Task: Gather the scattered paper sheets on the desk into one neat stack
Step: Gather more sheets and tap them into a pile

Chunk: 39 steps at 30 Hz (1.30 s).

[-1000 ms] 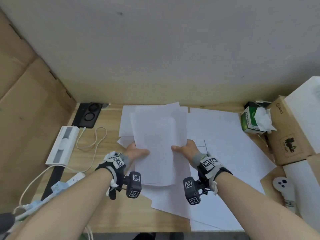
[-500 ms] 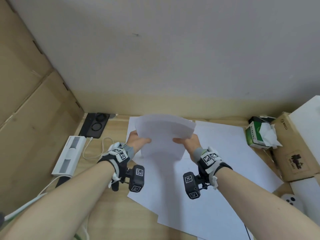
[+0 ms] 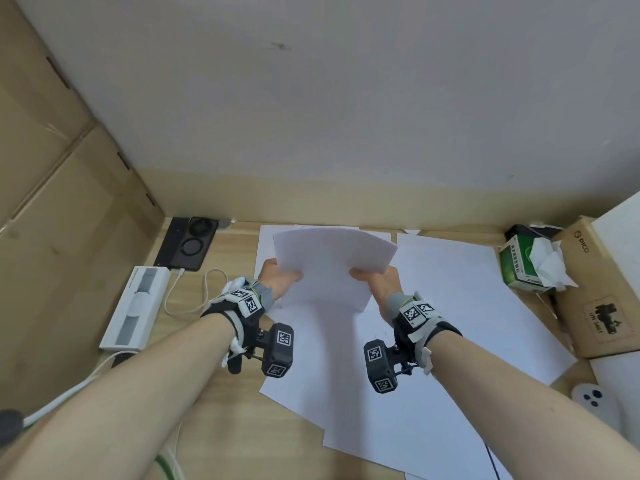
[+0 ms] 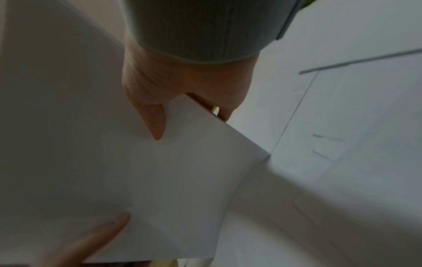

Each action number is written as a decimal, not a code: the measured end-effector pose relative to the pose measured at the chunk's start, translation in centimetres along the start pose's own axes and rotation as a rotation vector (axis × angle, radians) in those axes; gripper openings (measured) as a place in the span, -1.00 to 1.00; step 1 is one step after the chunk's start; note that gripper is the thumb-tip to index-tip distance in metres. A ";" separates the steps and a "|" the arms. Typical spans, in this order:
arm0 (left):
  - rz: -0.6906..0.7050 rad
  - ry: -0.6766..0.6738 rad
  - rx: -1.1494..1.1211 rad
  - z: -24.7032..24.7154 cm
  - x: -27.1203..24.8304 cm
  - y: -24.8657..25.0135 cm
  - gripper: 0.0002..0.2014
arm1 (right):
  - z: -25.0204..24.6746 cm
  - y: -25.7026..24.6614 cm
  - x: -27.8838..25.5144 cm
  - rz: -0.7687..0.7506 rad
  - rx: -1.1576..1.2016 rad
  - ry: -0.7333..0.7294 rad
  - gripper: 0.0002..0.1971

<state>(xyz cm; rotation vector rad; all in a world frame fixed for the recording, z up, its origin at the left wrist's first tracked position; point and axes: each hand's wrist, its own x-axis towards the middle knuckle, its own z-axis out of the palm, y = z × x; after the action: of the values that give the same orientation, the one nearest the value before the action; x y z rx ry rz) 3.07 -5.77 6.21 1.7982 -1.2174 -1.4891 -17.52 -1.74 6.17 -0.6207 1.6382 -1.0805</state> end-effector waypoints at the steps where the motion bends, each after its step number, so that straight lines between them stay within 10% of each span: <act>1: 0.007 0.012 -0.033 0.1 0.0 -0.1 -0.74 | 0.2 0.1 0.1 0.001 0.006 0.007 -0.80; 6: 0.000 -0.017 -0.143 -0.9 -0.2 0.9 -0.87 | 0.5 -0.6 0.0 0.020 0.012 -0.013 -0.86; 13: -0.251 -0.237 0.028 -0.2 -0.4 -6.8 -0.56 | -1.0 5.5 0.3 0.179 -0.116 0.000 -0.92; 23: -0.320 0.025 0.345 -1.4 -0.2 -14.6 -0.80 | -8.7 14.5 -0.7 0.083 -1.048 0.028 -0.43; 29: -0.330 0.191 0.366 -2.2 -0.7 -17.2 -0.75 | -9.4 15.1 -0.3 0.085 -1.278 -0.133 -0.63; 39: -0.307 0.198 0.400 -1.2 -1.2 -15.9 -0.87 | -10.7 14.0 0.2 -0.029 -0.851 -0.150 -0.82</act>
<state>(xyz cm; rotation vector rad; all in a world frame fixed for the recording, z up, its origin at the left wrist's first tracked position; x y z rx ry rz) 9.29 2.60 -5.97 2.4272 -1.2460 -1.2388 -26.02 8.29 -5.59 -1.2357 1.9272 -0.2918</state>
